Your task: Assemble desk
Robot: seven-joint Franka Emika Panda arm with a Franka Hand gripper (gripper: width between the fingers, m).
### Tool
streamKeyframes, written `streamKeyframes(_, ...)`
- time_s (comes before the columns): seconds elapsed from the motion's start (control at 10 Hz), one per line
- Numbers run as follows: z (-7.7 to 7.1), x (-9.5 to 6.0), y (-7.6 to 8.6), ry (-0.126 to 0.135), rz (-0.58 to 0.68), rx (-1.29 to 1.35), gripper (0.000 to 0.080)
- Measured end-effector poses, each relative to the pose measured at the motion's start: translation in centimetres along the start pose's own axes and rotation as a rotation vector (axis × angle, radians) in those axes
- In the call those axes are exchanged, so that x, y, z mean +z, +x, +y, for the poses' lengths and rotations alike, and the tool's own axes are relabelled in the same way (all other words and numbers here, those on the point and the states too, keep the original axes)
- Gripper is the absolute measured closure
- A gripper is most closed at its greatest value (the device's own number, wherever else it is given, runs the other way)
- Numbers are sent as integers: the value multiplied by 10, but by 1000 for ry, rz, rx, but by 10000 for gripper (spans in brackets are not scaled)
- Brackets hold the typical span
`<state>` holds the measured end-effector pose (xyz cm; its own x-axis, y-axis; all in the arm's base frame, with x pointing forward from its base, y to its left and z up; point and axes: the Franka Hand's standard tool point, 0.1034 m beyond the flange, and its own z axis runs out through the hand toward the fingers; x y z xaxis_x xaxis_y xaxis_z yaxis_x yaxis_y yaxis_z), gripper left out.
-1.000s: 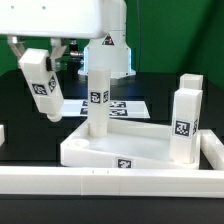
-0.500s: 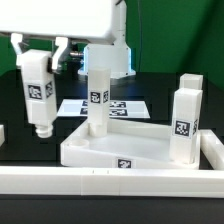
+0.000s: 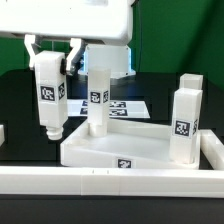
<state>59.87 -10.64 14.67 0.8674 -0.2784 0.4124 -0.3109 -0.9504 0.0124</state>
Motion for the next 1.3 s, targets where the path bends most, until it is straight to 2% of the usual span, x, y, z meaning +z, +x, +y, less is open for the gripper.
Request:
streamKeyframes(0.3, -19, 1, -12, 11, -14, -23, 509)
streamKeyframes(1.0, -21, 5, -23, 9, -31, -20, 509)
streamKeyframes(1.2, -32, 4, -32, 16, -40, -19, 509)
streamKeyframes(1.3, -31, 4, -31, 14, -32, -19, 509)
